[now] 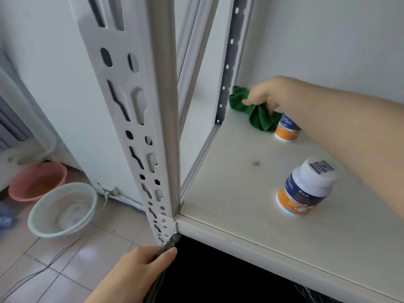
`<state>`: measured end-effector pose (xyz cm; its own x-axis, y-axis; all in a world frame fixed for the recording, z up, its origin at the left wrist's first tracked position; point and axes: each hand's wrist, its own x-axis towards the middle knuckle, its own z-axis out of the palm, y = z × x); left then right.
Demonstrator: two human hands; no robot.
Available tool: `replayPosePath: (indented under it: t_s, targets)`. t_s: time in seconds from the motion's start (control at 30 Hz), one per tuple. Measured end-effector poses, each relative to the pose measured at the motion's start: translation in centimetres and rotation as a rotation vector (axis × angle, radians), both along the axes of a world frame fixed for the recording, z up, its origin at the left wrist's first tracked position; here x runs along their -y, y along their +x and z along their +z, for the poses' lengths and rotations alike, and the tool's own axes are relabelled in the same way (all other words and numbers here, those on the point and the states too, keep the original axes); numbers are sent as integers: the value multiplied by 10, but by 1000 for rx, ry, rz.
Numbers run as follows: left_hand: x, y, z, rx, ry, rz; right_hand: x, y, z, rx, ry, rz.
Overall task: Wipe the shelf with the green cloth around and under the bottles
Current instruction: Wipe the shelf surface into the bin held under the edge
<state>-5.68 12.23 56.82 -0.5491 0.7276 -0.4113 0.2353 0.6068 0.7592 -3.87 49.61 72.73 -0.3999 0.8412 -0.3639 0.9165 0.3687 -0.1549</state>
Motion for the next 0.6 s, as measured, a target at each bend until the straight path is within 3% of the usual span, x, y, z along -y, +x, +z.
replayPosePath:
  t_s: [0.37, 0.6]
  targets:
    - [-2, 7, 0, 105, 98, 27, 69, 16, 8, 159, -118, 127]
    - [-2, 6, -2, 145, 132, -49, 113, 27, 0, 113, -82, 120]
